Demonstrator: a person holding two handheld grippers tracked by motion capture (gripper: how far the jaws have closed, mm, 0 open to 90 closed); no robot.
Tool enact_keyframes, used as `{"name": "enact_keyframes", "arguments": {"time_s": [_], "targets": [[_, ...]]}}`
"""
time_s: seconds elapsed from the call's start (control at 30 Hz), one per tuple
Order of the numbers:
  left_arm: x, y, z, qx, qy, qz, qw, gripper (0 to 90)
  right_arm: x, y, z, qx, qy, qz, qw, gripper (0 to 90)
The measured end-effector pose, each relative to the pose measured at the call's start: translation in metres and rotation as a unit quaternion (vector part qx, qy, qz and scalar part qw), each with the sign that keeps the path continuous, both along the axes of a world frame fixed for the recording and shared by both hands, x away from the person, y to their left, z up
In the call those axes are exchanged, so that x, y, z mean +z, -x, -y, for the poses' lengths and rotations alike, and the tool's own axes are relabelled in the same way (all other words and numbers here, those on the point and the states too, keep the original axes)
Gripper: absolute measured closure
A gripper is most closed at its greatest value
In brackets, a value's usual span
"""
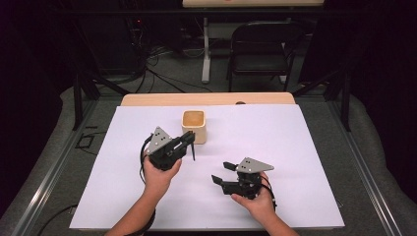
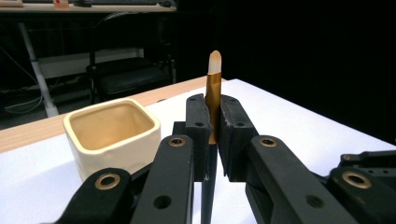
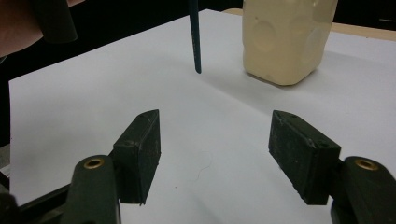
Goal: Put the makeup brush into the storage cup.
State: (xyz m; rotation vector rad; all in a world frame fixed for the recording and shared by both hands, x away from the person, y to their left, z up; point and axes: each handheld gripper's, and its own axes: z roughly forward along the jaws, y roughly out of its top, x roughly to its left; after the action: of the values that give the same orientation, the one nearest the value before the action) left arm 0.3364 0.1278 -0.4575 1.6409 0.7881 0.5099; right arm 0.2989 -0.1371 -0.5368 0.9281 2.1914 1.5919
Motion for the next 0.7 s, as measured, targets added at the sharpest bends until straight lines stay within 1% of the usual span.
{"name": "enact_keyframes", "arguments": {"time_s": [0.17,0.27,0.3,0.37,0.5,0.6,0.7], "targets": [[0.006,-0.003,-0.003,0.004,0.004,0.004,1.0,83.3,-0.001,-0.001,-0.001,-0.004,0.0,0.0,1.0,33.6],[0.009,-0.005,-0.004,0.006,0.003,0.007,1.0,83.3,0.0,-0.001,-0.001,-0.008,0.005,0.001,1.0,36.4],[0.01,-0.006,-0.005,0.007,0.003,0.006,0.9999,83.3,0.0,-0.001,0.0,-0.008,0.008,0.001,0.9999,39.0],[0.011,-0.007,-0.006,0.008,0.001,0.007,0.9999,83.2,0.0,-0.002,0.001,-0.009,-0.001,-0.004,0.9999,40.4],[0.013,-0.01,-0.007,0.01,0.002,0.007,0.9999,83.3,0.0,-0.004,0.004,-0.021,-0.01,-0.015,0.9996,40.9],[0.015,-0.013,-0.007,0.01,0.002,0.005,0.9999,83.2,0.0,-0.006,0.006,-0.014,-0.018,-0.022,0.9995,43.6],[0.016,-0.014,-0.006,0.009,0.001,0.006,0.9999,83.3,-0.001,-0.006,0.007,-0.011,-0.014,-0.022,0.9996,43.5]]}}
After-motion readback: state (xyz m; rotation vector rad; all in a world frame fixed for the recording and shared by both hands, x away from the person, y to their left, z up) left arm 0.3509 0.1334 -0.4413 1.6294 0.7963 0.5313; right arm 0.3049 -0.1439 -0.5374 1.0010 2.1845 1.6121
